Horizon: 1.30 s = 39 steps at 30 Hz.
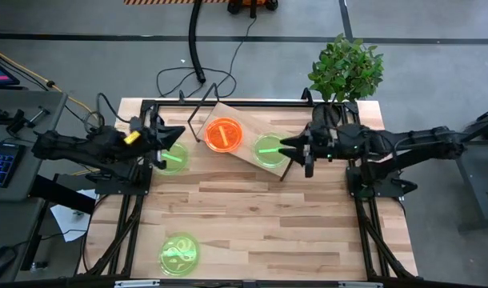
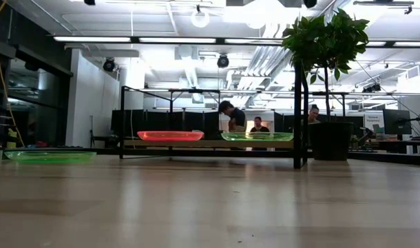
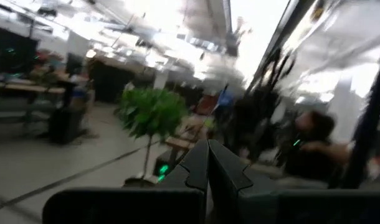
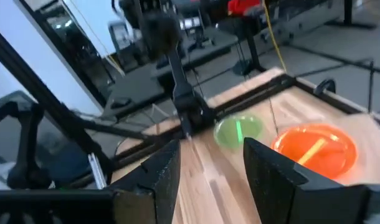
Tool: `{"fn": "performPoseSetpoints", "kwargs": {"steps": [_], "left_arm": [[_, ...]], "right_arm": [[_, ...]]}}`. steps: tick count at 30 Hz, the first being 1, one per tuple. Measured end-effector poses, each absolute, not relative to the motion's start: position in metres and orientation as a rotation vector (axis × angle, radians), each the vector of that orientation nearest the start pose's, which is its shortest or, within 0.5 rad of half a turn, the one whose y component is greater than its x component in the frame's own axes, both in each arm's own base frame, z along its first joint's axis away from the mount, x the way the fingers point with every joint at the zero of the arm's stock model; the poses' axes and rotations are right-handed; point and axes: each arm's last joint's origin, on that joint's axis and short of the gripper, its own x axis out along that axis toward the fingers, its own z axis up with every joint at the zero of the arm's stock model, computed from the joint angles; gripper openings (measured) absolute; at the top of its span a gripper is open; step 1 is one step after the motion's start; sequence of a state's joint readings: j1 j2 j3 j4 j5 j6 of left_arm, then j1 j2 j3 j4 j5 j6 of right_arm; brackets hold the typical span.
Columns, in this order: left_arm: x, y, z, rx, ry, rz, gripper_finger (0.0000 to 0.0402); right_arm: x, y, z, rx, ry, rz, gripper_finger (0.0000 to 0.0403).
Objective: Place and stack plates onto a shelf
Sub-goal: Stack the top green plate on top of the green plate on the shelf
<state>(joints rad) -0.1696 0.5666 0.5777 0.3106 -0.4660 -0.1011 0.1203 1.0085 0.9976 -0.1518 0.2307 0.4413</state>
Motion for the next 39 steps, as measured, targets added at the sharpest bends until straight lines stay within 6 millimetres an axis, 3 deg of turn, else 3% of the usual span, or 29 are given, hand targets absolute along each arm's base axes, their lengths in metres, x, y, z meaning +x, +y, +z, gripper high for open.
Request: {"fn": "performPoseSetpoints", "kwargs": {"steps": [7, 12, 16, 24, 30, 39], "left_arm": [[0.157, -0.013, 0.324, -0.142, -0.147, 0.314, 0.0019], [0.162, -0.013, 0.341, -0.045, 0.137, 0.359, 0.0066], [0.162, -0.008, 0.344, -0.031, 0.401, 0.426, 0.0107], [0.169, -0.005, 0.298, -0.228, 0.885, 0.524, 0.0161], [0.189, -0.004, 0.274, -0.28, 1.051, 0.579, 0.0168], [0.215, 0.021, 0.241, -0.427, 1.249, 0.645, 0.0168]], "right_arm": [[0.213, 0.018, 0.373, 0.423, 0.109, -0.156, 0.0156], [0.213, 0.018, 0.373, 0.438, 0.108, -0.154, 0.0156], [0.213, 0.018, 0.373, 0.436, 0.112, -0.155, 0.0156], [0.212, 0.018, 0.372, 0.442, 0.116, -0.155, 0.0156], [0.212, 0.017, 0.37, 0.427, 0.127, -0.21, 0.0156], [0.211, 0.016, 0.367, 0.377, 0.154, -0.226, 0.0156]]}}
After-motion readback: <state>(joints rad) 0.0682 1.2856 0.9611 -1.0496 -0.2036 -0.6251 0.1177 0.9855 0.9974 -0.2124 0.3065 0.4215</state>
